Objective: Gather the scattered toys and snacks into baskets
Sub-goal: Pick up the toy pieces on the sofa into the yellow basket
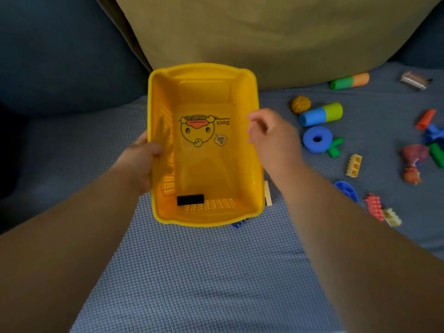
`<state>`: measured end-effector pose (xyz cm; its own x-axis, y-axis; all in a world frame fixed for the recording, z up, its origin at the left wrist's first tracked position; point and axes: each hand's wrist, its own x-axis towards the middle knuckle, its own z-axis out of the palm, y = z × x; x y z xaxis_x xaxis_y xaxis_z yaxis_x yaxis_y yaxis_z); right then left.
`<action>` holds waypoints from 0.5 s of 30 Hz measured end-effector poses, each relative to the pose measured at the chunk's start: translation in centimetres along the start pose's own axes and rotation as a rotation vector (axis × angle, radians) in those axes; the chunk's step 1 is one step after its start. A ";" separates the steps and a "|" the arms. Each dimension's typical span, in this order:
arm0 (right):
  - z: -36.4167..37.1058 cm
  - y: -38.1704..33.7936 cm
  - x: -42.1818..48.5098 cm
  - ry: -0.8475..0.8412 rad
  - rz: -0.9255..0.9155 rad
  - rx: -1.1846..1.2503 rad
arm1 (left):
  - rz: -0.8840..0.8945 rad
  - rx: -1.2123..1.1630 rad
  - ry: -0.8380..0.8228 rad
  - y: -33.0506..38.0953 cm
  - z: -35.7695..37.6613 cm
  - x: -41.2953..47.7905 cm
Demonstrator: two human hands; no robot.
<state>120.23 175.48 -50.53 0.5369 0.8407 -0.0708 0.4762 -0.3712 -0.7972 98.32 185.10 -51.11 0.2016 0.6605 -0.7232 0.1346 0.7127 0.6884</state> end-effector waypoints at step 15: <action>3.1 8.8 -4.8 -0.249 0.483 -0.588 | -0.035 0.038 0.019 -1.2 -3.3 0.3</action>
<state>119.70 169.41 -59.13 0.6393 0.5711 -0.5149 0.5570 -0.8056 -0.2020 95.03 185.18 -52.33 0.1778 0.6398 -0.7477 0.1781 0.7264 0.6638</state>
